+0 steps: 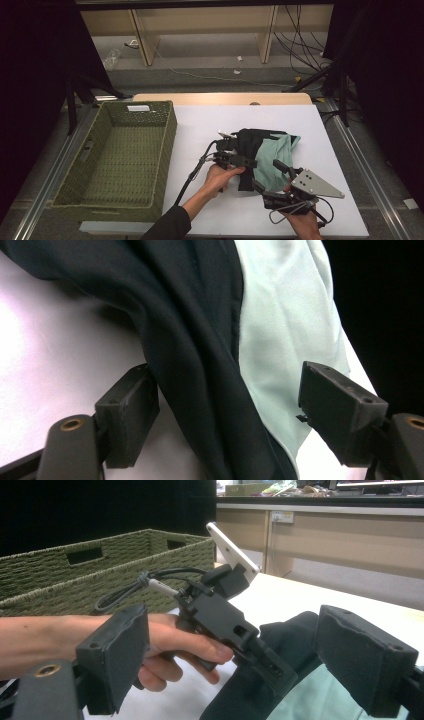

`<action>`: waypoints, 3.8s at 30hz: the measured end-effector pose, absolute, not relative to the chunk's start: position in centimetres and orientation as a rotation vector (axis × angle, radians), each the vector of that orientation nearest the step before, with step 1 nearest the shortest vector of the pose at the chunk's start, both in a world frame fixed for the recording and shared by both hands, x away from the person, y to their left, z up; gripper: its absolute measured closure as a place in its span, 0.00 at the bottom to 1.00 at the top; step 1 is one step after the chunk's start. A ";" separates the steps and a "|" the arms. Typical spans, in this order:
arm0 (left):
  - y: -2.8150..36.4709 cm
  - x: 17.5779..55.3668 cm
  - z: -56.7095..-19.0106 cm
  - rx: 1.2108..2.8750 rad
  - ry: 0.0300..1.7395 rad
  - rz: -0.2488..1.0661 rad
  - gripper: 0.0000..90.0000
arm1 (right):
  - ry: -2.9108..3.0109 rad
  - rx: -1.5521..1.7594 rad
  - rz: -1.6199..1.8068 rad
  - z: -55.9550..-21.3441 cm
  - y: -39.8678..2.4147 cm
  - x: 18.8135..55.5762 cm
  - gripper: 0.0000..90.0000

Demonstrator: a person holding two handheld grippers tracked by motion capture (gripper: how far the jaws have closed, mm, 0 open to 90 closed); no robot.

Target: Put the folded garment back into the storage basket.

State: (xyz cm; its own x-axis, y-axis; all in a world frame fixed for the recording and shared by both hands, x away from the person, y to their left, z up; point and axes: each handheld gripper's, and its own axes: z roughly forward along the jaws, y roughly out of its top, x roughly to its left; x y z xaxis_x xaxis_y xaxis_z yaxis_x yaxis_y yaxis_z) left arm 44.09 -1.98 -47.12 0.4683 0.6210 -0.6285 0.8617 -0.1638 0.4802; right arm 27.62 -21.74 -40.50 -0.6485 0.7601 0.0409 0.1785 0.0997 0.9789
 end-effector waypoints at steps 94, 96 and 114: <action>2.0 42.2 -38.9 1.777 1.119 -0.077 0.76 | 1.889 0.933 1.572 -40.5 -22.0 27.8 0.18; 2.4 42.2 -38.7 1.767 1.122 -0.074 0.76 | 1.886 0.932 1.575 -40.5 -22.0 27.7 0.18; 7.5 39.8 -35.4 1.659 1.070 -0.026 0.76 | 1.892 0.942 1.573 -40.5 -21.9 27.8 0.18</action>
